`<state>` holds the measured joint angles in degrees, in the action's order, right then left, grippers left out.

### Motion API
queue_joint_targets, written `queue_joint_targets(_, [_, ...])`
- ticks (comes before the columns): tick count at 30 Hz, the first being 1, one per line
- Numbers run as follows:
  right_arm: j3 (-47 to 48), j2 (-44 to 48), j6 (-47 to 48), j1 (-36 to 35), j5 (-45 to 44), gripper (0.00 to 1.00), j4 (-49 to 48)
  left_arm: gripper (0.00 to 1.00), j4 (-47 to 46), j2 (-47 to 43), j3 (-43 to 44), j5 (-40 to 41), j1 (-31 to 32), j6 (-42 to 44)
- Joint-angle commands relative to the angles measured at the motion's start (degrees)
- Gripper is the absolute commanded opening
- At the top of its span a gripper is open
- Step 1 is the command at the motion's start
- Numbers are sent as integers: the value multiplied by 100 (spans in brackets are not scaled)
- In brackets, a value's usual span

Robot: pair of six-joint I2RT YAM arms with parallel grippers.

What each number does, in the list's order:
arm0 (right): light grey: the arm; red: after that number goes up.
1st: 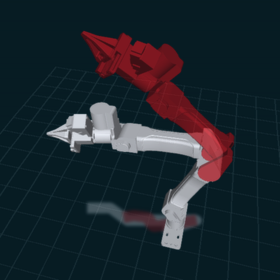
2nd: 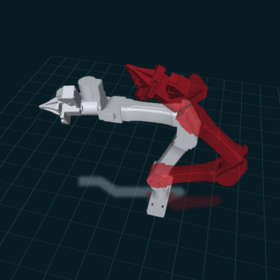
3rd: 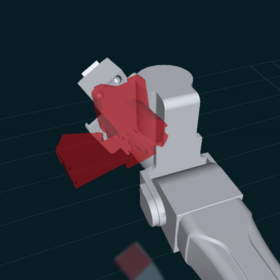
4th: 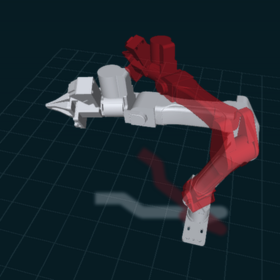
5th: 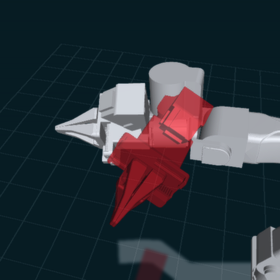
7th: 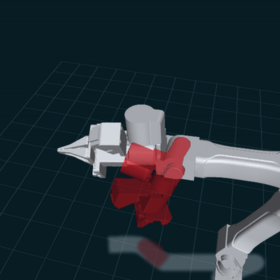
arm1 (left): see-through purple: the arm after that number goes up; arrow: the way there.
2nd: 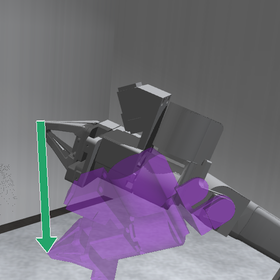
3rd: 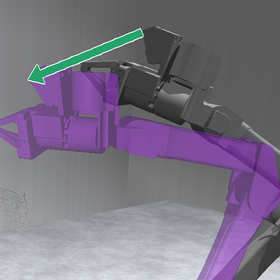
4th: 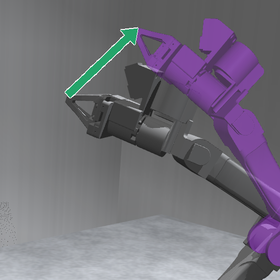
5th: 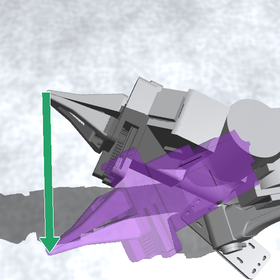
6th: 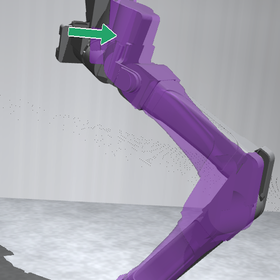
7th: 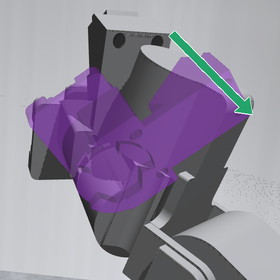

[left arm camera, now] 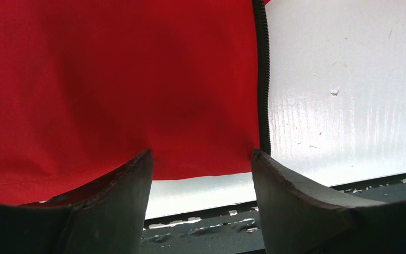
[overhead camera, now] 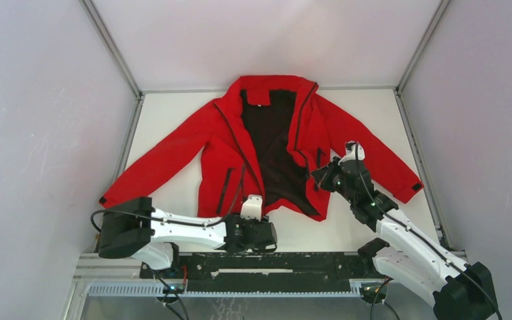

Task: Zip up the jacket
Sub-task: Pick up the jacket from the center of the board.

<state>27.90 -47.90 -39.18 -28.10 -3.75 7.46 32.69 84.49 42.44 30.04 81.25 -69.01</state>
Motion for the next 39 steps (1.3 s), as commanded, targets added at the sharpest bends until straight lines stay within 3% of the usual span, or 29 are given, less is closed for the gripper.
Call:
queue_joint_targets(1, [-4,91,-17,65,15,0,-246,71,-209,209,101,-121,22,-86])
queue_joint_targets(11, [-4,97,-28,88,23,0,-245,66,-633,542,-276,-425,96,-269])
queue_joint_targets(23, [-17,141,-41,94,1,0,-236,47,-1203,1080,-696,-705,253,-577])
queue_joint_targets(29, [-21,141,-59,96,23,0,-254,28,-1630,1306,-915,-887,301,-670])
queue_joint_targets(33, [-22,149,-63,98,23,0,-237,3,-1745,1300,-965,-913,313,-662])
queue_joint_targets(39, [-34,180,-105,100,145,0,-208,0,-1844,729,-1133,-693,326,-664])
